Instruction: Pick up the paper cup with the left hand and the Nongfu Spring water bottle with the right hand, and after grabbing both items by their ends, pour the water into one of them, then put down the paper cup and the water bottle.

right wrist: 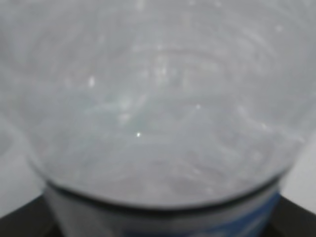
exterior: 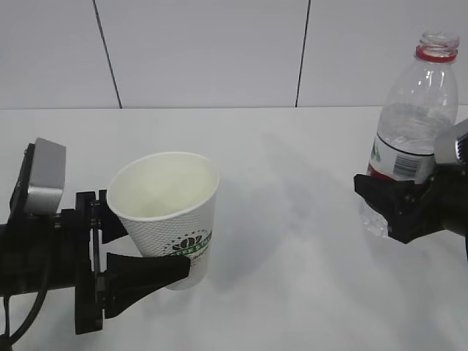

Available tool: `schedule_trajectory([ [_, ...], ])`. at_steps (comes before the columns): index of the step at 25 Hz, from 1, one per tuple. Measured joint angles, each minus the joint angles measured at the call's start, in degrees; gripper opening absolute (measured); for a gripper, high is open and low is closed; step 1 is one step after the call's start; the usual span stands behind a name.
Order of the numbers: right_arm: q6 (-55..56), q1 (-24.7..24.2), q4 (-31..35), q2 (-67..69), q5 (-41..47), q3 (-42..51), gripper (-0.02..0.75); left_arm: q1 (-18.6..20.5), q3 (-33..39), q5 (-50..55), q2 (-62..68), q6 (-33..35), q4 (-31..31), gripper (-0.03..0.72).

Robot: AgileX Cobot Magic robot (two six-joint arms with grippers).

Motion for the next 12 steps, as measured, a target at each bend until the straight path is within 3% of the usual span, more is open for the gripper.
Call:
schedule_trajectory([
  [12, 0.0, 0.0, 0.0, 0.0, 0.0, 0.0, 0.494, -7.7, -0.6, 0.3, 0.0, 0.0, -5.8, 0.576],
])
